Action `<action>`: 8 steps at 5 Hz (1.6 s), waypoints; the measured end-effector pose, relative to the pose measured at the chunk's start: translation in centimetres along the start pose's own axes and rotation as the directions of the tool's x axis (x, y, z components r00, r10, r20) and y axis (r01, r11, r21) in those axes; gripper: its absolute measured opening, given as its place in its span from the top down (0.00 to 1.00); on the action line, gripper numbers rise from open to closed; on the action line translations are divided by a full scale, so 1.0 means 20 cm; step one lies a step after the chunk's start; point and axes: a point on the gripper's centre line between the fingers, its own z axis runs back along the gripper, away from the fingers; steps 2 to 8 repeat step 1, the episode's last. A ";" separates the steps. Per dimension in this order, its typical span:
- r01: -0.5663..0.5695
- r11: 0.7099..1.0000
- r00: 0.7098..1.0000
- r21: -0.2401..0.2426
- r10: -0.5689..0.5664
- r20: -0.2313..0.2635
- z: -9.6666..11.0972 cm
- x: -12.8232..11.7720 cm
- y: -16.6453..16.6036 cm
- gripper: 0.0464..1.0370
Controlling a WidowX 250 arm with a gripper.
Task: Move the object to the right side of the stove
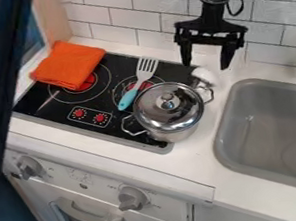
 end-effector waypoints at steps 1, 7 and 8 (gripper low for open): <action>-0.009 1.000 0.999 -0.021 0.009 0.040 0.10 0.00 0.03 0.04; -0.009 1.000 0.999 -0.021 0.009 0.040 0.10 0.00 0.03 0.04; -0.009 1.000 0.999 -0.021 0.009 0.040 0.10 0.00 0.03 0.04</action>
